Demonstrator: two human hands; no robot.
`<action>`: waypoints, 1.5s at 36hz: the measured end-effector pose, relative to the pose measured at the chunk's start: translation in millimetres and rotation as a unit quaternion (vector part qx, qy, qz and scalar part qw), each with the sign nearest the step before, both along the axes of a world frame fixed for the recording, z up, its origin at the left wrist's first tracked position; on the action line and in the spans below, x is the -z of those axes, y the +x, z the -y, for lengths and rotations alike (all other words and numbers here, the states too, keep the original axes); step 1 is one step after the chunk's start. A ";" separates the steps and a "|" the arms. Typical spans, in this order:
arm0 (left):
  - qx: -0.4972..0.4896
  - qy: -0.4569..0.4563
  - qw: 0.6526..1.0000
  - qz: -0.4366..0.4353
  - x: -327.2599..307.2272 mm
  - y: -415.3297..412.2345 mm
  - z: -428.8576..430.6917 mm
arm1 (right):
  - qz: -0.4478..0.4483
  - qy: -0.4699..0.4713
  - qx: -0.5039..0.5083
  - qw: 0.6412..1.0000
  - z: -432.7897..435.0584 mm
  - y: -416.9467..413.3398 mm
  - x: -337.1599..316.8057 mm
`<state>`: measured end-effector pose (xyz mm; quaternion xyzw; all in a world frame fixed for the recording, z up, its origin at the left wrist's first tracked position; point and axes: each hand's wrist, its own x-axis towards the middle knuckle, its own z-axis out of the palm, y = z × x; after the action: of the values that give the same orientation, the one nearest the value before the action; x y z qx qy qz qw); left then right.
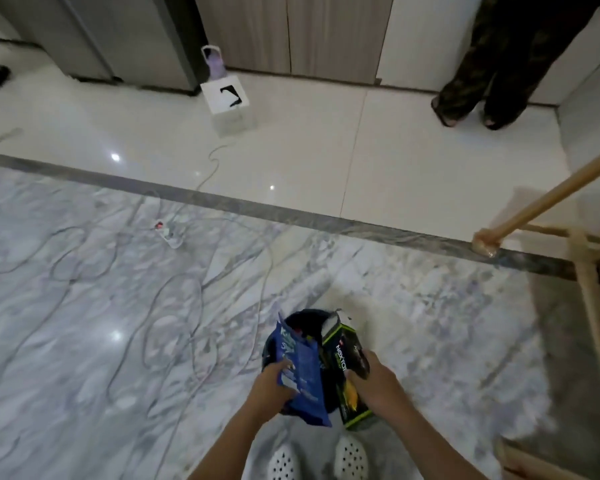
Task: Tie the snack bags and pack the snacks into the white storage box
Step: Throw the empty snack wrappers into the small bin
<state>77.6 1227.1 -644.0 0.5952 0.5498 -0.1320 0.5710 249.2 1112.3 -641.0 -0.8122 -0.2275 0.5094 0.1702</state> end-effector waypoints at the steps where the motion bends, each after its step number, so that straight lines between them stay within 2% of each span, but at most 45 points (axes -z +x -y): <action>1: 0.002 -0.005 1.000 -0.006 20.2 2.1 -1.8 | 0.005 -0.007 0.001 1.000 -4.8 -3.8 22.8; 4: 0.024 0.017 0.999 -0.039 82.4 4.9 -6.2 | 0.023 -0.038 -0.010 0.999 -18.4 -13.9 85.1; 7: 0.004 0.026 0.999 -0.042 137.8 5.9 -7.2 | 0.023 -0.065 -0.043 0.997 -29.1 -21.1 138.2; 12: -0.026 0.008 0.999 -0.038 195.7 9.2 -5.6 | 0.038 -0.094 -0.074 0.992 -44.1 -25.4 201.9; 20: -0.069 0.006 0.997 -0.041 251.4 19.5 -9.5 | 0.055 -0.091 -0.096 0.990 -61.8 -23.8 262.0; 27: -0.097 -0.016 0.995 -0.028 258.7 36.0 -11.1 | 0.058 -0.095 -0.121 0.986 -61.8 -26.8 280.1; 31: -0.104 0.007 0.994 -0.018 223.0 36.0 -8.8 | 0.067 -0.079 -0.139 0.985 -60.5 -26.4 239.6; 35: -0.084 0.013 0.996 -0.018 158.7 38.9 -13.2 | 0.083 -0.071 -0.166 0.980 -61.7 -11.2 168.2; 44: -0.027 0.102 0.994 0.020 -61.2 65.6 -58.3 | 0.120 -0.026 -0.143 0.982 -88.1 39.6 -51.9; 49: 0.027 0.169 0.983 0.066 -187.4 89.1 -69.6 | 0.181 0.031 -0.119 0.976 -98.2 66.3 -181.9; 54: 0.074 0.219 0.965 0.126 -284.9 116.6 -62.4 | 0.257 0.073 -0.092 0.959 -81.4 85.5 -286.9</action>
<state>194.2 1289.5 -359.1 0.7567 0.4435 0.0255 0.4797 334.7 1193.6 -354.1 -0.8768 -0.3736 0.2793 0.1170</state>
